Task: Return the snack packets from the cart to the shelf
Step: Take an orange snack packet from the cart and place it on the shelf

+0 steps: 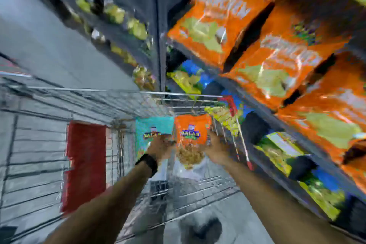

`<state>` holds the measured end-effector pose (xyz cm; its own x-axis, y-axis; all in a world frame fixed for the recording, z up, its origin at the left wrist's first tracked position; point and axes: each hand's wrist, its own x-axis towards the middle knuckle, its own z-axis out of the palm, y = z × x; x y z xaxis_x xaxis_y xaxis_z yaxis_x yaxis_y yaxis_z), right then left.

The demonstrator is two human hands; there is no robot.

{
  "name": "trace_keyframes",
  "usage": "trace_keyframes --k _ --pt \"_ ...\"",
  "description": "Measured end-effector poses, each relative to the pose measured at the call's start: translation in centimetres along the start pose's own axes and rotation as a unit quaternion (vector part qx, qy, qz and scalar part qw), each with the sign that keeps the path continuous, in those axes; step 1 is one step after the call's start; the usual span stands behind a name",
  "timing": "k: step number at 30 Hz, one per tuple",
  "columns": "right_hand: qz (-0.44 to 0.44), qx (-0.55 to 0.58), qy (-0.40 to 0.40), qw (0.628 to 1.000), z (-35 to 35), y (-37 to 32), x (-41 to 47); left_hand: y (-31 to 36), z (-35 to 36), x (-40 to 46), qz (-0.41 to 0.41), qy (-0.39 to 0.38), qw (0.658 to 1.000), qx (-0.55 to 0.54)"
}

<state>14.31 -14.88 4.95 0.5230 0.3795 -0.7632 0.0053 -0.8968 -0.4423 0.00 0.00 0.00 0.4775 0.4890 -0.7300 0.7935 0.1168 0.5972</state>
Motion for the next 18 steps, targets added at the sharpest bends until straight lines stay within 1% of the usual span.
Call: trace_keyframes --k 1,3,5,7,9,11,13,16,18 --pt "0.035 0.037 -0.009 0.999 0.7 0.7 1.7 -0.5 0.6 1.3 -0.023 -0.021 1.0 -0.002" --pt "0.092 0.07 -0.017 0.993 1.7 2.0 4.5 -1.4 1.8 3.7 -0.049 -0.051 0.997 -0.03" --pt "0.136 0.105 -0.009 0.985 2.7 3.9 7.1 -2.3 3.4 5.7 -0.095 -0.081 0.989 -0.077" --pt "0.171 0.143 -0.002 0.975 3.9 5.2 8.8 -3.1 4.5 6.5 -0.118 -0.092 0.985 -0.091" --pt "0.191 0.171 -0.008 0.967 4.7 5.9 9.8 -3.8 5.4 6.6 -0.133 -0.091 0.983 -0.093" --pt "0.2 0.204 -0.008 0.958 5.3 6.2 10.7 -4.3 6.3 7.0 -0.147 -0.092 0.975 -0.143" --pt "0.204 0.225 -0.006 0.953 5.6 6.6 11.3 -4.3 6.9 7.0 -0.145 -0.08 0.973 -0.159" --pt "0.221 0.251 0.0 0.943 5.8 7.3 12.0 -5.1 7.5 7.9 -0.167 -0.096 0.965 -0.175" --pt "0.219 0.245 0.001 0.944 5.6 7.0 11.8 -4.8 7.5 7.7 -0.187 -0.117 0.959 -0.18"
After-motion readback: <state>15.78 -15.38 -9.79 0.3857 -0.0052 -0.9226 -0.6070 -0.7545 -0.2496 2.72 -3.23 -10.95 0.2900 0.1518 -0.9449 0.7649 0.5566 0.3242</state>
